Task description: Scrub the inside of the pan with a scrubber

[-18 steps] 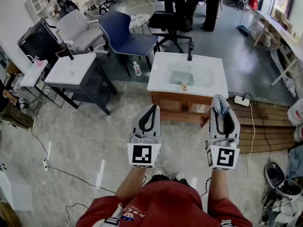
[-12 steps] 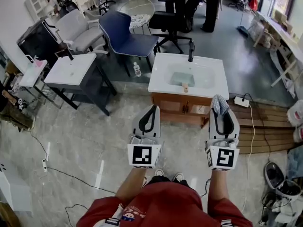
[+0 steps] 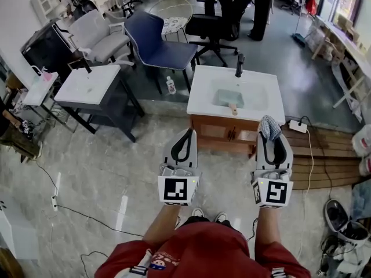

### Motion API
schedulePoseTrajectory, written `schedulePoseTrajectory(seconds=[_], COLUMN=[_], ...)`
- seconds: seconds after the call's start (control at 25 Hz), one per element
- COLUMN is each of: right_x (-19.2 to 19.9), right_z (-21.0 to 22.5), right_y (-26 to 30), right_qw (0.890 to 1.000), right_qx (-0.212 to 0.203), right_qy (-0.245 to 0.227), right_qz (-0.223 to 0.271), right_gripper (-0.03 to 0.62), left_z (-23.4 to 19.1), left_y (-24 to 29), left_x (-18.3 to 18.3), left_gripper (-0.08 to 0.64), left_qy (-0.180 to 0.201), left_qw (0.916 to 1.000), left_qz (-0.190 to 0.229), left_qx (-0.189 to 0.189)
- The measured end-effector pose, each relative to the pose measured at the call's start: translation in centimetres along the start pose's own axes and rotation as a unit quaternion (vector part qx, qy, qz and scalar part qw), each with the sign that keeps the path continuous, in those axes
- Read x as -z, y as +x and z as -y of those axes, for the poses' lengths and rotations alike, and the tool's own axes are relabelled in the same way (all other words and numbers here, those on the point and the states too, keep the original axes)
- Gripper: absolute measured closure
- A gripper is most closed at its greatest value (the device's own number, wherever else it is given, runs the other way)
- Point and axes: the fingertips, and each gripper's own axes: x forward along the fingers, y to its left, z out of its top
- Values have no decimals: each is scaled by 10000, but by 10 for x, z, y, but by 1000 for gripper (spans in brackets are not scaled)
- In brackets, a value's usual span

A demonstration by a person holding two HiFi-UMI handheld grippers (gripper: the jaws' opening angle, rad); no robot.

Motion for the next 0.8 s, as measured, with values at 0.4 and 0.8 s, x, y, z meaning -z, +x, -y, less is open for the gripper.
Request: schedulePoseTrajectory(seconds=[0.4, 0.8], right_x=[13, 36], right_z=[-35, -23], right_y=[17, 45], right_qw=[10000, 9998], right_qx=[59, 135], right_qy=[1, 62], right_qz=[-62, -104], right_gripper=[417, 413], left_z=[-44, -42], left_y=[-6, 26], left_x=[26, 46], left_gripper=[548, 548], left_qy=[-147, -142], left_qw=[9998, 9992], left_qz=[-164, -333], left_qx=[0, 139])
